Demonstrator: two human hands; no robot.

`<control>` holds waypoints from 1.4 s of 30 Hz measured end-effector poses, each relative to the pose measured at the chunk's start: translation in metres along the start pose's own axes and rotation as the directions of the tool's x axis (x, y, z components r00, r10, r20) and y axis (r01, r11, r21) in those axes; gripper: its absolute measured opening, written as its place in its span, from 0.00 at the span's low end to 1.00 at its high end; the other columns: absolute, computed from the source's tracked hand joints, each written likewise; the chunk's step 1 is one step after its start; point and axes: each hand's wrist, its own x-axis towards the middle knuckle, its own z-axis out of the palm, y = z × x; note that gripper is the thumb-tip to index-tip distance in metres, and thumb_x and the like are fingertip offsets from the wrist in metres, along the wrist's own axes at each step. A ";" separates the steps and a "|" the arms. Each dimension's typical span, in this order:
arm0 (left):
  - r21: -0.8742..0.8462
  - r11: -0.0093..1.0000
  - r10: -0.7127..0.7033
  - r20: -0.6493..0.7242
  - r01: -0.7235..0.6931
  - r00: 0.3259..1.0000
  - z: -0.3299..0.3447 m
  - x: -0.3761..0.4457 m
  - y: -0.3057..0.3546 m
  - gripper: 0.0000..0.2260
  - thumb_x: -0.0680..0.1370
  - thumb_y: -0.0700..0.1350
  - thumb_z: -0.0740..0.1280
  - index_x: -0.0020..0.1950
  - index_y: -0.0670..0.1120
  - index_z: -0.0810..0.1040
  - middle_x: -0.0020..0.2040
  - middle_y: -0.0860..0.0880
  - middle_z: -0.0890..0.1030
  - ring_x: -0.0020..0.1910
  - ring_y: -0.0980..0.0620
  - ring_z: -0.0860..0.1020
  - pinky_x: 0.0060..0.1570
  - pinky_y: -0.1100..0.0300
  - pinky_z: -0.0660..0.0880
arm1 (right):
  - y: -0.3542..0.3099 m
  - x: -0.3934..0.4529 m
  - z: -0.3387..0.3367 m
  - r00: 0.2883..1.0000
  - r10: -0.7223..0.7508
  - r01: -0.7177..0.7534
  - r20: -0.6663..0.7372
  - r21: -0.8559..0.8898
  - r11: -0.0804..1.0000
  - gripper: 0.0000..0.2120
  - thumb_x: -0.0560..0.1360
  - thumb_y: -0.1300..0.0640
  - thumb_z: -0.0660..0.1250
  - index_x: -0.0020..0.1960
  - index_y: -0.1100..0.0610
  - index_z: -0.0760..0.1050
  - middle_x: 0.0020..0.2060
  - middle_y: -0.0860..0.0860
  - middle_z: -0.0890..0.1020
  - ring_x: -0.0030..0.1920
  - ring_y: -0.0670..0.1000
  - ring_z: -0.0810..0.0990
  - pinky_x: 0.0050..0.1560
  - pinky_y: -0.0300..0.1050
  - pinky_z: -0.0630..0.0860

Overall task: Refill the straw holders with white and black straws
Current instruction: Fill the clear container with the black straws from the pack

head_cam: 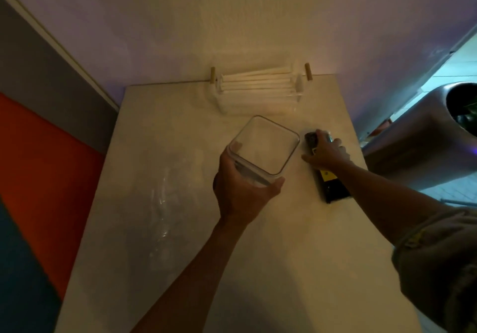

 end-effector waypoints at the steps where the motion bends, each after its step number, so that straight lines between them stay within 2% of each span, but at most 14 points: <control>1: -0.003 1.000 0.004 0.007 -0.004 1.000 0.001 -0.002 0.000 0.48 0.54 0.60 0.81 0.69 0.53 0.65 0.65 0.59 0.72 0.64 0.62 0.71 0.60 0.56 0.76 | 0.001 0.003 0.001 1.000 0.001 -0.001 -0.010 0.000 1.000 0.46 0.70 0.39 0.72 0.77 0.44 0.46 0.70 0.63 0.62 0.67 0.69 0.66 0.65 0.67 0.68; 6: -0.040 0.999 -0.014 0.051 0.016 0.999 0.000 -0.001 -0.005 0.49 0.53 0.60 0.82 0.70 0.58 0.63 0.66 0.61 0.71 0.64 0.59 0.72 0.56 0.52 0.78 | 0.001 0.017 0.001 0.998 -0.051 0.049 -0.047 -0.036 0.998 0.45 0.71 0.40 0.72 0.78 0.41 0.47 0.69 0.63 0.61 0.66 0.70 0.67 0.63 0.65 0.68; 11: -0.093 0.996 0.010 0.094 -0.001 0.995 -0.002 -0.004 -0.014 0.48 0.55 0.57 0.83 0.70 0.56 0.64 0.66 0.58 0.71 0.65 0.55 0.73 0.57 0.50 0.78 | -0.004 0.013 0.006 0.987 -0.144 0.137 -0.065 -0.098 0.986 0.31 0.72 0.50 0.71 0.71 0.42 0.61 0.63 0.60 0.65 0.60 0.67 0.69 0.58 0.64 0.71; 14: -0.131 0.991 0.002 0.142 0.017 0.990 -0.009 -0.013 -0.019 0.47 0.56 0.57 0.83 0.70 0.57 0.63 0.66 0.57 0.71 0.64 0.50 0.74 0.58 0.48 0.78 | -0.010 -0.009 0.010 0.985 -0.160 0.159 -0.057 -0.029 0.987 0.30 0.71 0.50 0.73 0.68 0.44 0.62 0.61 0.60 0.66 0.59 0.67 0.70 0.57 0.63 0.72; 19: -0.130 0.991 0.015 0.200 0.011 0.980 -0.030 -0.030 -0.014 0.45 0.58 0.54 0.82 0.70 0.55 0.63 0.66 0.59 0.71 0.65 0.61 0.72 0.63 0.56 0.74 | -0.005 -0.062 0.007 0.978 -0.150 0.174 -0.146 0.172 0.970 0.36 0.70 0.50 0.74 0.72 0.44 0.59 0.63 0.60 0.66 0.61 0.66 0.71 0.58 0.65 0.75; 23: -0.127 0.992 0.027 0.263 0.006 0.965 -0.041 -0.040 -0.018 0.47 0.58 0.57 0.82 0.71 0.55 0.63 0.68 0.58 0.70 0.67 0.58 0.71 0.64 0.52 0.74 | -0.002 -0.105 0.000 0.965 -0.129 0.197 -0.227 0.312 0.929 0.36 0.70 0.52 0.74 0.71 0.42 0.59 0.62 0.59 0.67 0.59 0.63 0.73 0.56 0.63 0.78; 26: -0.113 0.993 0.056 0.331 -0.019 0.942 -0.048 -0.046 -0.024 0.47 0.59 0.58 0.82 0.72 0.54 0.62 0.68 0.55 0.70 0.67 0.56 0.72 0.63 0.51 0.75 | -0.002 -0.132 -0.010 0.955 -0.089 0.190 -0.281 0.354 0.916 0.37 0.71 0.51 0.74 0.72 0.41 0.57 0.63 0.59 0.67 0.57 0.60 0.74 0.53 0.59 0.79; 29: -0.136 0.988 0.125 0.455 -0.070 0.881 -0.056 -0.047 -0.026 0.45 0.61 0.54 0.82 0.72 0.53 0.62 0.69 0.54 0.70 0.67 0.55 0.71 0.63 0.51 0.74 | -0.003 -0.157 -0.026 0.943 -0.023 0.147 -0.332 0.354 0.924 0.38 0.70 0.49 0.74 0.73 0.40 0.56 0.67 0.59 0.65 0.60 0.62 0.74 0.53 0.58 0.78; 33: -0.162 0.984 0.162 0.615 -0.078 0.771 -0.064 -0.044 -0.027 0.46 0.61 0.51 0.82 0.73 0.58 0.61 0.70 0.63 0.66 0.70 0.57 0.68 0.67 0.51 0.71 | -0.006 -0.193 -0.049 0.915 0.023 0.133 -0.403 0.354 0.926 0.38 0.70 0.46 0.74 0.73 0.42 0.56 0.68 0.60 0.65 0.61 0.63 0.74 0.54 0.59 0.76; 36: -0.117 0.991 0.130 0.719 -0.065 0.682 -0.069 -0.037 -0.025 0.50 0.62 0.54 0.82 0.77 0.58 0.56 0.74 0.62 0.62 0.73 0.61 0.62 0.72 0.53 0.65 | -0.010 -0.222 -0.067 0.878 0.035 0.143 -0.477 0.332 0.932 0.38 0.69 0.43 0.74 0.72 0.44 0.58 0.68 0.58 0.65 0.60 0.62 0.75 0.54 0.55 0.76; 39: -0.002 0.992 0.069 0.852 -0.129 0.519 -0.080 -0.021 -0.025 0.56 0.63 0.54 0.81 0.77 0.63 0.44 0.78 0.61 0.52 0.76 0.59 0.55 0.74 0.55 0.59 | -0.013 -0.248 -0.082 0.882 0.029 0.124 -0.470 0.291 0.949 0.37 0.69 0.42 0.74 0.72 0.44 0.59 0.67 0.58 0.65 0.57 0.60 0.76 0.50 0.49 0.73; 40: 0.033 0.987 0.045 0.881 -0.157 0.471 -0.085 -0.014 -0.024 0.57 0.62 0.56 0.81 0.76 0.66 0.41 0.78 0.60 0.50 0.76 0.57 0.54 0.74 0.54 0.59 | -0.014 -0.253 -0.086 0.889 0.020 0.121 -0.458 0.277 0.953 0.37 0.69 0.42 0.74 0.73 0.44 0.59 0.67 0.58 0.65 0.55 0.59 0.76 0.49 0.48 0.73; 42: 0.055 0.990 0.007 0.898 -0.129 0.439 -0.096 -0.003 -0.018 0.60 0.58 0.60 0.82 0.74 0.69 0.40 0.79 0.57 0.50 0.76 0.54 0.55 0.73 0.48 0.63 | -0.016 -0.263 -0.091 0.895 0.001 0.128 -0.445 0.260 0.957 0.38 0.69 0.41 0.74 0.73 0.44 0.60 0.66 0.58 0.66 0.52 0.56 0.75 0.49 0.48 0.73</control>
